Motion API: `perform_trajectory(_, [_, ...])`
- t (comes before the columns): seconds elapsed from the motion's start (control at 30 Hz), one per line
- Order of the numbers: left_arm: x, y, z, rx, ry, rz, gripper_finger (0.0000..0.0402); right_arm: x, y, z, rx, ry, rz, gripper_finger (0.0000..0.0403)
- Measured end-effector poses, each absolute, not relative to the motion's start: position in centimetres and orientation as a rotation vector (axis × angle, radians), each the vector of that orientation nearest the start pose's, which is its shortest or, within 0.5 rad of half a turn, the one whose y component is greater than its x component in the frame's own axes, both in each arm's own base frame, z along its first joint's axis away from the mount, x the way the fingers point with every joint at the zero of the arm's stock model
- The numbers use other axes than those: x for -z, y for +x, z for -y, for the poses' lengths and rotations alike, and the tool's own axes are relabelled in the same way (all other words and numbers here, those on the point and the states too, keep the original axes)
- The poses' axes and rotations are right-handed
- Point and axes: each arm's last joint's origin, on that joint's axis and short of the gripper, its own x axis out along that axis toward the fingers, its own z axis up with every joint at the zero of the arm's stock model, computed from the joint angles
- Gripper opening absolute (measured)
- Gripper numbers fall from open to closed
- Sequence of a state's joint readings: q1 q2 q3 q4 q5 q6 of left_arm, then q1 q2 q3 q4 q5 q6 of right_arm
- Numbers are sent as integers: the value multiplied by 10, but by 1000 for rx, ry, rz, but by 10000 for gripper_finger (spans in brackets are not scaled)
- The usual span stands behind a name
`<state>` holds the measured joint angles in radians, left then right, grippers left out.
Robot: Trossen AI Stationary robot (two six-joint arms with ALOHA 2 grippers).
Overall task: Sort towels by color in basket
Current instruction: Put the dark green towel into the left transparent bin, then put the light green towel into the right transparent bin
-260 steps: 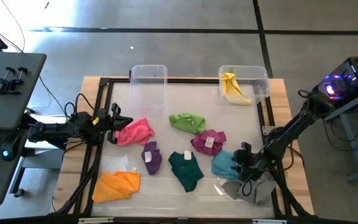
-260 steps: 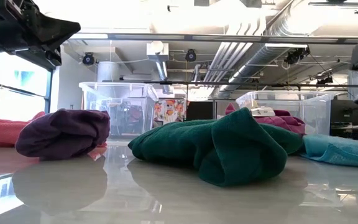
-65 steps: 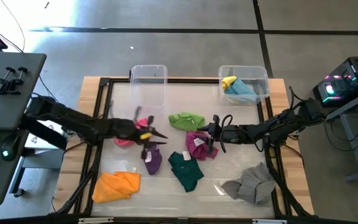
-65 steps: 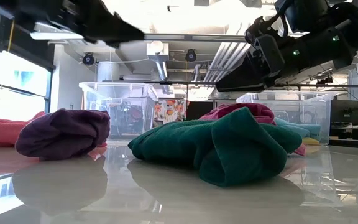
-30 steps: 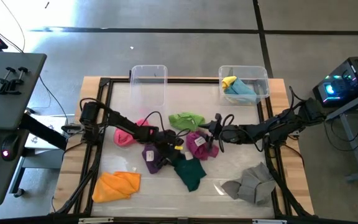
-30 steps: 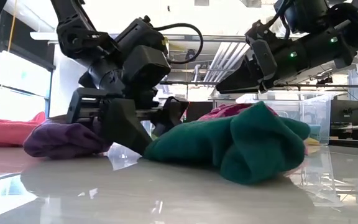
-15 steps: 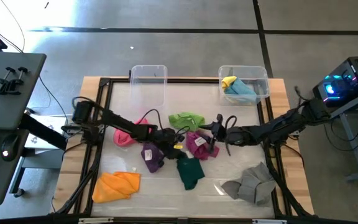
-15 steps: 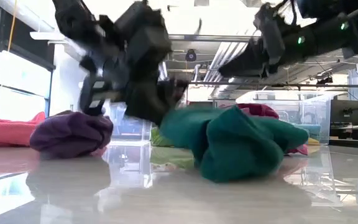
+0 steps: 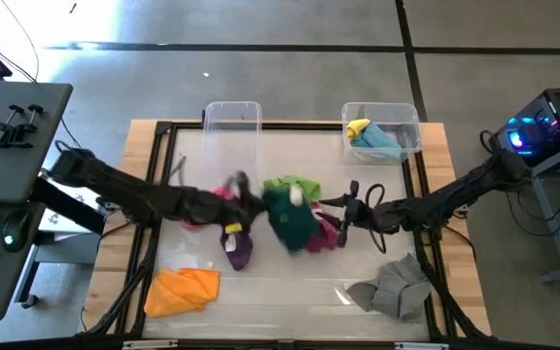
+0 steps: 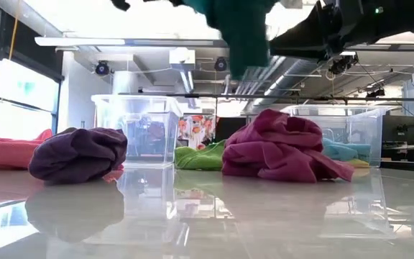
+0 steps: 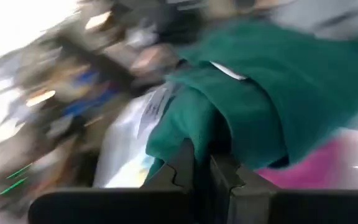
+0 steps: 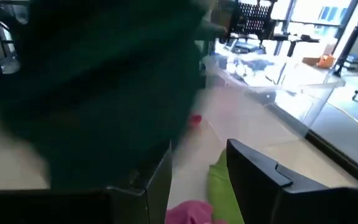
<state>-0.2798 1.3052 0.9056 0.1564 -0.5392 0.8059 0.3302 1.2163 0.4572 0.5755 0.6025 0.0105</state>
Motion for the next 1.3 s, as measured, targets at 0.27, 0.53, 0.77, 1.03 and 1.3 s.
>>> perform_trajectory(0.27, [-334,243,7,-1008,804,-543,4,-207,230,-61,277,-61,-177,147])
perform_trajectory(0.53, [-320,219,-62,-1238,617,-689,4,-207,230,-61,277,-65,-177,147])
perform_trajectory(0.77, [-297,221,-86,-1123,446,-743,18,-207,230,-61,277,-65,-179,147])
perform_trajectory(1.03, [-292,220,-88,-1128,428,-776,118,-207,230,-61,277,-65,-179,147])
perform_trajectory(1.3, [-290,220,-85,-1126,399,-769,178,-207,230,-61,278,-67,-184,147])
